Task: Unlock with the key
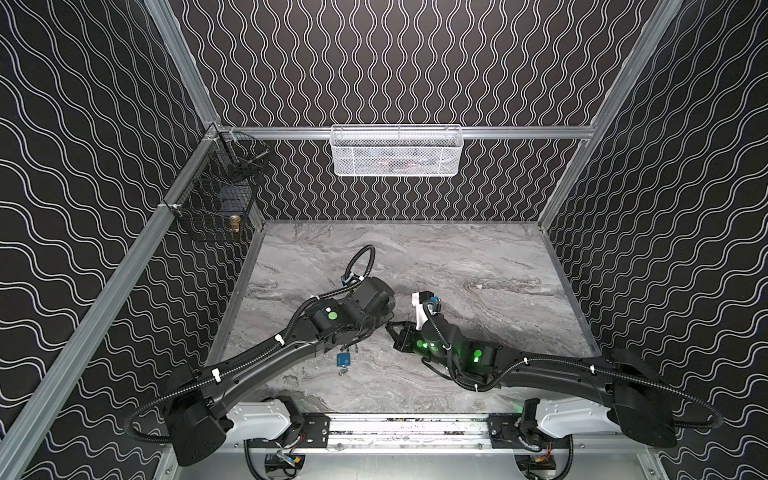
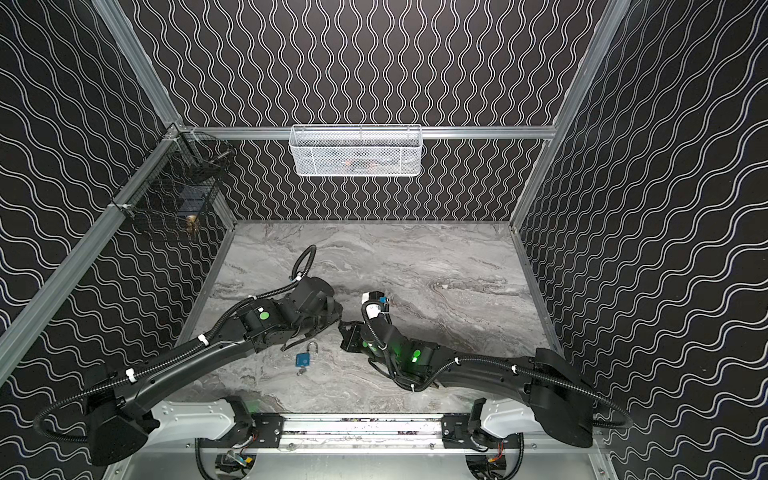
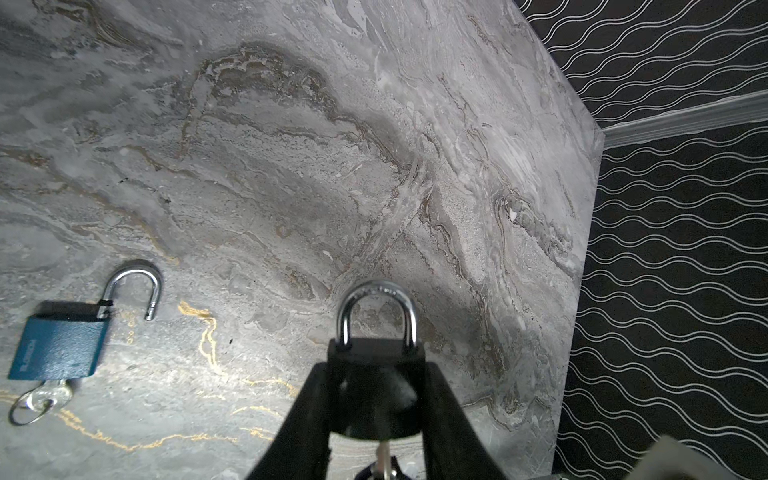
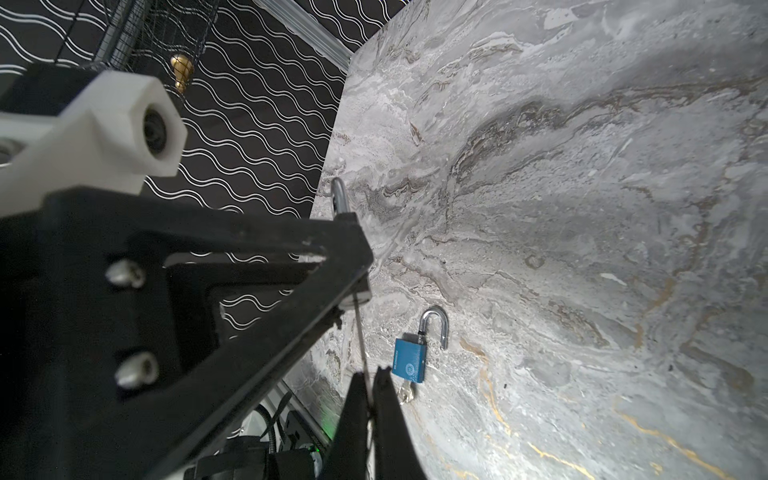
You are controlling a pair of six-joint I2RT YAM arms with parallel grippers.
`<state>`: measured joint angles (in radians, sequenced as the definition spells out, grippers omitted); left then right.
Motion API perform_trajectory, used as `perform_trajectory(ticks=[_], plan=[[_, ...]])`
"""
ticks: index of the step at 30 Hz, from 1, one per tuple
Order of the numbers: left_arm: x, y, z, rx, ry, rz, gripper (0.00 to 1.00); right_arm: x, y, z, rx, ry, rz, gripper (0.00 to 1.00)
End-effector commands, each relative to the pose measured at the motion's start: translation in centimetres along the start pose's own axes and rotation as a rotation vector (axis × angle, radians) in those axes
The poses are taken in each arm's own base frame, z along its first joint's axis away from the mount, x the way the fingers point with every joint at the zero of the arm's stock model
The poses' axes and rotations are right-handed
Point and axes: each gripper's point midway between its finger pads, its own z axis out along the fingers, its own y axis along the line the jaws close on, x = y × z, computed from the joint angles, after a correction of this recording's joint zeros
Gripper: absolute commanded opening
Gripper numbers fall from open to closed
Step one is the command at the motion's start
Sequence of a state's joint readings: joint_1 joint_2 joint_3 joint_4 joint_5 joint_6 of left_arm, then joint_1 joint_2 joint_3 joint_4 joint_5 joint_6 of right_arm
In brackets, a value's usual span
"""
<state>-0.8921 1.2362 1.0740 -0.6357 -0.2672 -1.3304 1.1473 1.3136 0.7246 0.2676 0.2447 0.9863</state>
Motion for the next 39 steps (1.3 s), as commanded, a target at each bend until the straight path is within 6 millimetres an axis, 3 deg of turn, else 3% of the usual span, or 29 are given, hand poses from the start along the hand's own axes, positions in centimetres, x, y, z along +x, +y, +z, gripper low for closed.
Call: perform_trajectory(ticks=[1, 6, 15, 25, 39], plan=[[0.4, 0.2, 0.0, 0.001, 0.022, -0.032, 0.12, -0.8, 1.0, 0.2, -0.032, -0.029, 0.020, 0.00], [1.2, -0.4, -0.3, 0.033, 0.055, -0.061, 0.11, -0.7, 1.0, 0.6, -0.031, -0.030, 0.011, 0.00], [2.5, -1.4, -0.4, 0.064, 0.089, -0.037, 0.11, -3.1, 1.8, -0.3, -0.017, -0.111, -0.092, 0.00], [1.8, 0.8, -0.4, -0.030, 0.034, 0.004, 0.11, -4.0, 3.4, -1.4, -0.086, -0.091, -0.121, 0.00], [3.0, -1.8, -0.6, 0.111, 0.112, -0.136, 0.10, -2.2, 2.1, -0.6, -0.040, -0.068, -0.061, 0.00]])
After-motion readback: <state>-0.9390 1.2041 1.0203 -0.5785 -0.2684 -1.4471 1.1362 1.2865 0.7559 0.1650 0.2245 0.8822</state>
